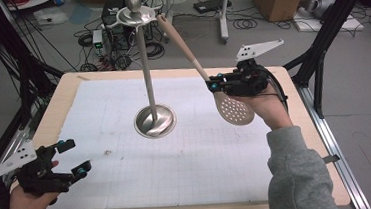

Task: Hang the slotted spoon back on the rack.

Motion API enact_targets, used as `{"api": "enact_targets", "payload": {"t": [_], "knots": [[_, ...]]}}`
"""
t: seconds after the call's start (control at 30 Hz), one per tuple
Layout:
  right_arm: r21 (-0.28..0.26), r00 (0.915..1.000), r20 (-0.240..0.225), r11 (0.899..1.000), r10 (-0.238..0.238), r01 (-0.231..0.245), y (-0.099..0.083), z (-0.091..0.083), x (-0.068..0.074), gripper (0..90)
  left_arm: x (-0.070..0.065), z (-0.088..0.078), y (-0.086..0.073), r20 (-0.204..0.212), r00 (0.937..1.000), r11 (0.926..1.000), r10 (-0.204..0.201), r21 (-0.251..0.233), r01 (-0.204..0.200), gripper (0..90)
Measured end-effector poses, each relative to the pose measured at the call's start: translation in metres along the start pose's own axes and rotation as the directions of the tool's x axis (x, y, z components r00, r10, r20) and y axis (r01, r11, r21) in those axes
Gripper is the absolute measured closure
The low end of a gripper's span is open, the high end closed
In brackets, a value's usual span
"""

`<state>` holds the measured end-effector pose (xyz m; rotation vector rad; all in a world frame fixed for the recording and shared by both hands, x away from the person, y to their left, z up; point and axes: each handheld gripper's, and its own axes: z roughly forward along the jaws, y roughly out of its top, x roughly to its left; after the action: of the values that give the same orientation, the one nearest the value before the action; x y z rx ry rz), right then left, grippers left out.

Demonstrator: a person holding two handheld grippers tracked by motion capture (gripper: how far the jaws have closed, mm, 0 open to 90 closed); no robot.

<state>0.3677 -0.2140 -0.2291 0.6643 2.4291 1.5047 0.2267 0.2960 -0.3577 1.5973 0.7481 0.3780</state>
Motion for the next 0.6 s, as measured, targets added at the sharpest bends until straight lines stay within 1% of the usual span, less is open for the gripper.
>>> {"api": "enact_targets", "payload": {"t": [0.2,0.4,0.6], "knots": [[-0.009,1.0000,0.000,1.000,0.006,-0.006,-0.004,0.008,0.000,78.6,0.000,-0.001,0.000,-0.001,1.0000,1.0000,-0.003,-0.002,0.003,2.1],[0.003,1.0000,-0.005,1.000,0.007,-0.007,-0.003,0.018,0.002,78.6,0.000,-0.002,0.000,-0.003,1.0000,1.0000,-0.002,-0.003,0.002,2.1],[0.010,1.0000,0.001,1.000,0.008,-0.008,-0.004,0.027,0.002,78.6,0.000,-0.002,0.000,-0.003,1.0000,1.0000,-0.001,-0.003,0.001,2.1]]}}
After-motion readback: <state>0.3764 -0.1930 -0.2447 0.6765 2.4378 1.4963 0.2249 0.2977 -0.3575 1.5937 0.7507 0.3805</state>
